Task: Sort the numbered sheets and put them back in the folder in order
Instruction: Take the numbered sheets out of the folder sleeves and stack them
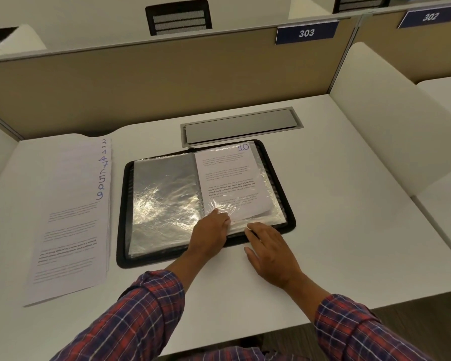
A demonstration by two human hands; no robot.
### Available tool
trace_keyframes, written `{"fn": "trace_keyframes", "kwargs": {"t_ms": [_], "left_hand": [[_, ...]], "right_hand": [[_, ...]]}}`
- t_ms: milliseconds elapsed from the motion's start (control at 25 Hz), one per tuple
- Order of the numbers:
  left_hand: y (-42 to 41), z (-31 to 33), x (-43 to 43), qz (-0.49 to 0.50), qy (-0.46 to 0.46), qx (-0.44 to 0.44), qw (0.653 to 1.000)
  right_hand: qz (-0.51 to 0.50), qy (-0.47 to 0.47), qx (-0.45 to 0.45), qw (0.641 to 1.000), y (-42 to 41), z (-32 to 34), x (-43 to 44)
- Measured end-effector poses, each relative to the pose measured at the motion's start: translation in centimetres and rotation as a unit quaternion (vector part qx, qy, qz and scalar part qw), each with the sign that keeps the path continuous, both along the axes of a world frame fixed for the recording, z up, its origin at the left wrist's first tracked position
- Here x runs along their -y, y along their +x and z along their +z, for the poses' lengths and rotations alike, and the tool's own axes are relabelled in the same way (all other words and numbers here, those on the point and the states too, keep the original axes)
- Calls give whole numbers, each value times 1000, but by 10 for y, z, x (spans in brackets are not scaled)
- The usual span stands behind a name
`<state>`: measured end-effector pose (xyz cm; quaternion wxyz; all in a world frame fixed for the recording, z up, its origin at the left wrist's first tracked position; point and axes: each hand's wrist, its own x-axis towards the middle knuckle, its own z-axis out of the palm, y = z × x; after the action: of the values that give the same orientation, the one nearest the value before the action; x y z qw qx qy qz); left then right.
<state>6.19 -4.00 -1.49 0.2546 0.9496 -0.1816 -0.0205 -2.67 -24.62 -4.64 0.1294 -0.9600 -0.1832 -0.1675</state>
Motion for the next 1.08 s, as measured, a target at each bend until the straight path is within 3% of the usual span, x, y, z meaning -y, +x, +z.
{"fn": "trace_keyframes", "kwargs": {"t_ms": [200,440,640,960,1080], "left_hand": [[3,8,2,12,-27,-20,999],[4,9,-3,27,-81,-44,995],[6,10,-5,60,-133,-74,987],[6,9,-9,32,-149,-68,986],[4,9,-10,19,-146,-53,988]], "right_hand": [[45,-4,14,999,9,6,-11],[15,-29,-17,999,28,12,-24],[-61,-47,-63,995,35,15,-31],[-6,-67,-190,979,45,11,-26],[-13,-83,-199,976,37,11,-27]]}}
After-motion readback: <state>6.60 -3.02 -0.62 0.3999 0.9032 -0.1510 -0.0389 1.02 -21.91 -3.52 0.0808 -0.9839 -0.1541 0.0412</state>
